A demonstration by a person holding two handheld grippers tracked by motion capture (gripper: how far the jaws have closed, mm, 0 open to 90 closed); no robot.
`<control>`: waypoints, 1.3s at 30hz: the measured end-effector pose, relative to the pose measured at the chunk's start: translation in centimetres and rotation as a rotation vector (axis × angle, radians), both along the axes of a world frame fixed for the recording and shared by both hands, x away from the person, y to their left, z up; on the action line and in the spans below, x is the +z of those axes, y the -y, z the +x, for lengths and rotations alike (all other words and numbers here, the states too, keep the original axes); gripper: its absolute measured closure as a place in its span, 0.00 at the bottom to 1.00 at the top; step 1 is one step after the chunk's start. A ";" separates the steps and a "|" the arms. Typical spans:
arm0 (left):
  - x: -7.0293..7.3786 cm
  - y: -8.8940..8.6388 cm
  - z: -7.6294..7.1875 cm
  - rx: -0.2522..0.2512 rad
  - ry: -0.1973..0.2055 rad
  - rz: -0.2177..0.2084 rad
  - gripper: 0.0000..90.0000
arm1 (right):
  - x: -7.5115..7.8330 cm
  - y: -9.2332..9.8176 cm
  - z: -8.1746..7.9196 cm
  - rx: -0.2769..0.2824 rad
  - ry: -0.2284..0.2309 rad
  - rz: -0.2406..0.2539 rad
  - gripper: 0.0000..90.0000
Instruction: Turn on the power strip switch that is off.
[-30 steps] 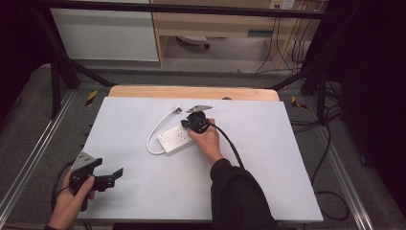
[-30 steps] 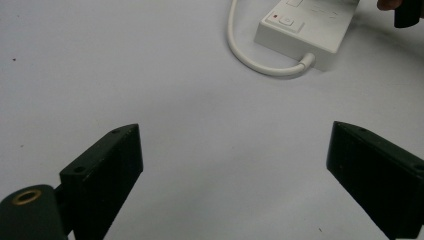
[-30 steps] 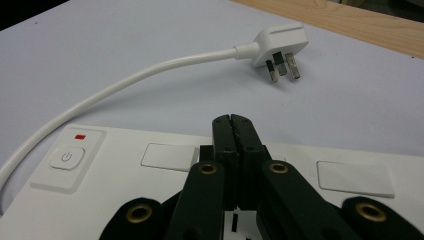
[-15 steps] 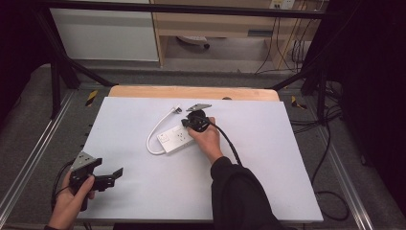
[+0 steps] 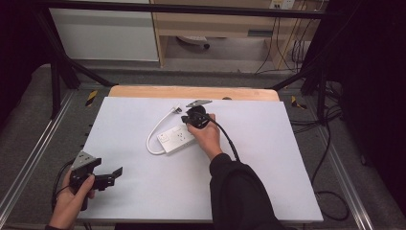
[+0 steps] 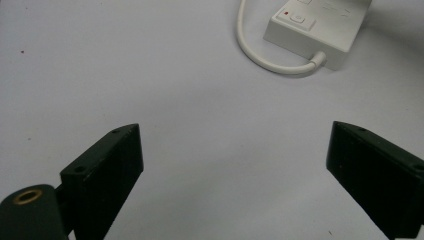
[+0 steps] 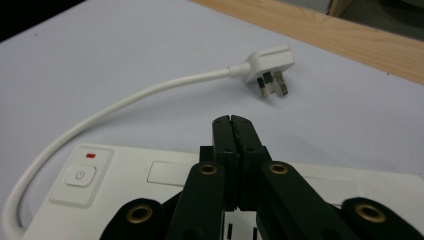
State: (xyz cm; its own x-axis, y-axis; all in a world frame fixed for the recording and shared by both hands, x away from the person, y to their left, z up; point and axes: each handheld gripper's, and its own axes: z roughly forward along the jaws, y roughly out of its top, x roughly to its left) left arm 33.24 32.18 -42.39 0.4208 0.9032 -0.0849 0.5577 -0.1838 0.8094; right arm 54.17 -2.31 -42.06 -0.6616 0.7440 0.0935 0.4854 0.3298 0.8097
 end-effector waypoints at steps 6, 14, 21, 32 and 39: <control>0.0 0.2 -0.1 -0.011 -0.001 0.012 0.09 | -0.3 -0.6 -0.3 0.015 0.000 -0.014 1.00; -0.1 0.1 -0.1 0.001 -0.008 0.002 0.09 | -0.1 -0.2 -0.6 0.006 -0.009 0.005 1.00; -0.1 0.1 0.1 -0.003 -0.014 0.003 0.09 | 0.8 0.4 -0.7 -0.007 0.000 0.021 1.00; -0.1 0.3 -0.1 -0.012 -0.011 0.014 0.09 | 1.8 1.0 -1.3 -0.017 0.005 0.018 0.89; -0.2 0.1 -0.1 -0.004 -0.011 0.013 0.09 | 2.8 1.6 -1.8 -0.019 0.009 0.025 0.79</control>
